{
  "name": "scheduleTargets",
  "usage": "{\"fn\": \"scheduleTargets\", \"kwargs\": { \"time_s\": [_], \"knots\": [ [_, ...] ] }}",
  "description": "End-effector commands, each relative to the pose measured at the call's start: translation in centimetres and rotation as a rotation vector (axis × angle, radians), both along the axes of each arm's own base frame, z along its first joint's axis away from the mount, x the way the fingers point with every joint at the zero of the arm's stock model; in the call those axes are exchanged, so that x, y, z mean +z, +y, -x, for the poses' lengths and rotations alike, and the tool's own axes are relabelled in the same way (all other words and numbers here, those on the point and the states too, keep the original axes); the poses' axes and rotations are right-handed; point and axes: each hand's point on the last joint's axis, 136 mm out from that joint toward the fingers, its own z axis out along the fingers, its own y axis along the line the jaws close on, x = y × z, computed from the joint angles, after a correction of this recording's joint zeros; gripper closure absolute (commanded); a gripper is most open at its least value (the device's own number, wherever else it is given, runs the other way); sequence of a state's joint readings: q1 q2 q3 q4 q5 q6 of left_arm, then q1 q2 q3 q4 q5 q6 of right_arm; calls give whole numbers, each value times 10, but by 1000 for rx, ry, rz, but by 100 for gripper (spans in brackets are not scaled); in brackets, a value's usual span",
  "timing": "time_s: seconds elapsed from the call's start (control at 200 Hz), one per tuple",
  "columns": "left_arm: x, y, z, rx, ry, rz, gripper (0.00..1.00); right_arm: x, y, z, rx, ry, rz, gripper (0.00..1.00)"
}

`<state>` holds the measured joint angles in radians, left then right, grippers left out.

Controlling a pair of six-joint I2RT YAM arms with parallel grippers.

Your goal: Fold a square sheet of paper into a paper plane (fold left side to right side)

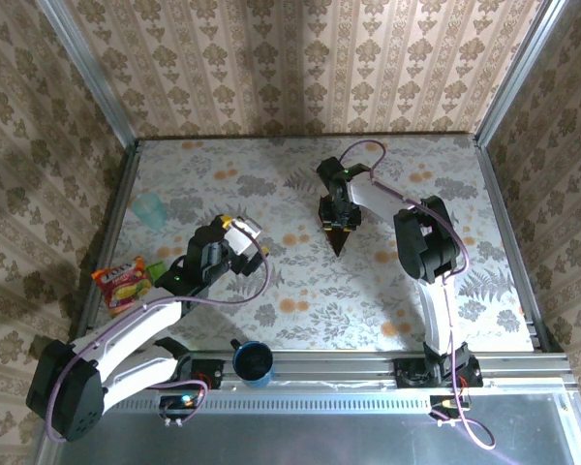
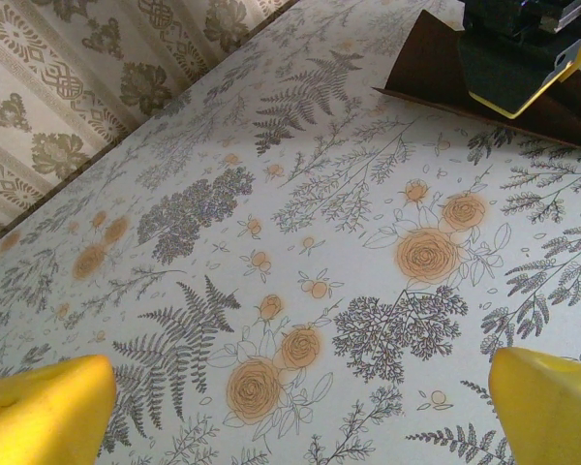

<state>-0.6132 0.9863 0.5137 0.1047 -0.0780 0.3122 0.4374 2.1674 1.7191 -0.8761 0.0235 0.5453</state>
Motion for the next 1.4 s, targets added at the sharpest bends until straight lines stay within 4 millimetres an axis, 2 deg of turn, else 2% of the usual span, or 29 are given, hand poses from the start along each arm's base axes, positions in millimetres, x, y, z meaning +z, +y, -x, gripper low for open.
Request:
{"fn": "scheduleTargets", "kwargs": {
  "time_s": [0.0, 0.145, 0.64, 0.86, 0.95, 1.055, 1.155, 1.245, 1.395],
  "knots": [
    [12, -1, -2, -14, -27, 2, 0, 13, -6, 9, 15, -1, 32, 55],
    [13, -2, -2, -15, -30, 2, 0, 11, -6, 10, 15, 4, 33, 55],
    [9, -2, -2, -16, -20, -5, 0, 37, -4, 12, 40, -65, 11, 47],
    [7, -2, -2, -18, -16, -10, 0, 41, -4, 14, 48, -73, -2, 45],
    [6, -2, -2, -18, -15, -14, 0, 48, -2, 15, 51, -95, -21, 44],
    [5, -2, -2, -18, -18, -17, 0, 67, -3, 17, 59, -156, -45, 42],
    [5, -1, -2, -15, -21, -17, 0, 90, -12, 22, 65, -237, -57, 39],
    [4, 0, -3, -11, -25, -17, 0, 110, -29, 32, 55, -315, -54, 34],
    [1, 1, -4, -6, -30, -26, 0, 128, -77, 51, -30, -413, -57, 26]
  ]
}}
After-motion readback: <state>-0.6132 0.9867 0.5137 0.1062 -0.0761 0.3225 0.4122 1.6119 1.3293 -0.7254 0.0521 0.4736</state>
